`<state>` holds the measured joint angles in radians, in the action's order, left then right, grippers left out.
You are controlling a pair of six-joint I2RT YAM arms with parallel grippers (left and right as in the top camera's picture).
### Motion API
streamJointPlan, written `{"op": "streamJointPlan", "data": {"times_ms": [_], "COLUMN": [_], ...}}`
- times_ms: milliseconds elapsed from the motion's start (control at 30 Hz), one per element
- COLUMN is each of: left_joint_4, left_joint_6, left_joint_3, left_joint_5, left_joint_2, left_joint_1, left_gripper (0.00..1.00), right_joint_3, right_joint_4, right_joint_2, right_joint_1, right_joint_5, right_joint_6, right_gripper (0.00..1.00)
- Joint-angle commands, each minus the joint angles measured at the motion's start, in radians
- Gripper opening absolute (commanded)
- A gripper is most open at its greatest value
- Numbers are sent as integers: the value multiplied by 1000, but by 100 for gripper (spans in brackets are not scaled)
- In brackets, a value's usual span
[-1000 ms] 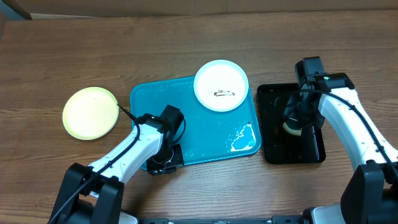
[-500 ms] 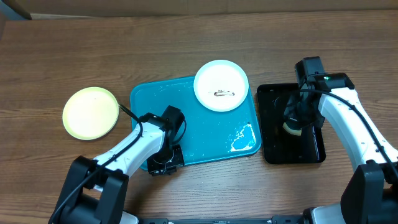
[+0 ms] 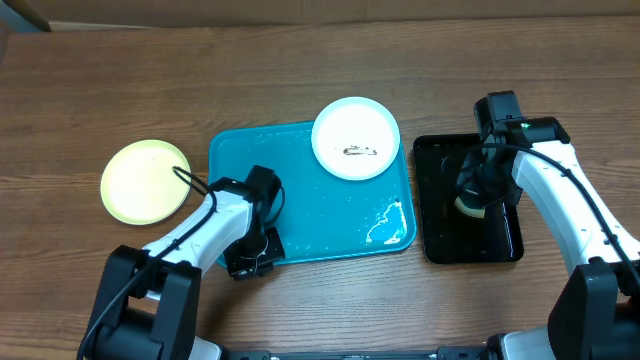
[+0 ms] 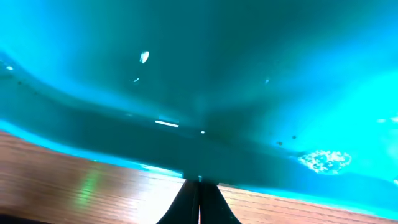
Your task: Clean dirty plates on tray and stack at the side
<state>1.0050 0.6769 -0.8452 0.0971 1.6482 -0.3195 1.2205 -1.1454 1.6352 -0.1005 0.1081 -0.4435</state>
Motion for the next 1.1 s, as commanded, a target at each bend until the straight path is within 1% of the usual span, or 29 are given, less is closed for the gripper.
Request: {"op": "streamJointPlan", "data": {"times_ms": [0,167,300,400,433,467,500,533,600,633,667,700,733,800,833,867,1033,1067], "left_joint_4": [20,91,145,134,111,80,45,-2,-108,-168,-225,-329,-370,-425,-442,-441,-340,-322], "left_joint_6": [-27,-56,-92,-132,-152,-178,-203,-229,-269,-290,-306,-320,-320,-341,-364,-377,-438,-451], "left_joint_3": [-52,-137,-220,-282,-303,-320,-332,-342,-346,-344,-344,-344,-344,-349,-365,-390,-640,-686], "left_joint_5": [-56,-62,-59,-51,-51,-51,-51,-51,-51,-51,-52,-51,-47,-16,6,11,-3,-8], "left_joint_2": [3,-2,-47,-93,-107,-117,-122,-124,-123,-121,-116,-101,-90,-66,-48,-32,82,109], "left_joint_1": [13,11,11,11,11,11,11,11,11,11,11,11,11,11,11,11,11,11], "left_gripper": [4,4,4,4,6,11,31,44,44,46,52,52,53,52,50,53,56,59], "right_joint_3": [-5,-5,-5,-5,-5,-5,-5,-5,-5,-5,-5,-5,-5,-5,-5,-5,-5,-5], "right_joint_4": [2,2,2,2,2,2,2,2,2,2,2,2,1,1,1,1,3,3], "right_joint_2": [-18,-18,-18,-18,-18,-18,-18,-18,-18,-18,-18,-18,-18,-18,-18,-18,-18,-18], "right_joint_1": [1,1,1,1,1,1,1,1,1,1,1,1,1,1,1,1,1,1], "right_joint_5": [2,2,3,3,3,3,3,3,3,2,2,2,2,2,2,2,2,2], "right_joint_6": [7,7,7,7,7,7,7,7,7,7,7,7,7,7,7,7,6,6], "right_gripper": [4,4,4,4,4,4,4,4,4,4,4,4,4,4,4,4,4,4]}}
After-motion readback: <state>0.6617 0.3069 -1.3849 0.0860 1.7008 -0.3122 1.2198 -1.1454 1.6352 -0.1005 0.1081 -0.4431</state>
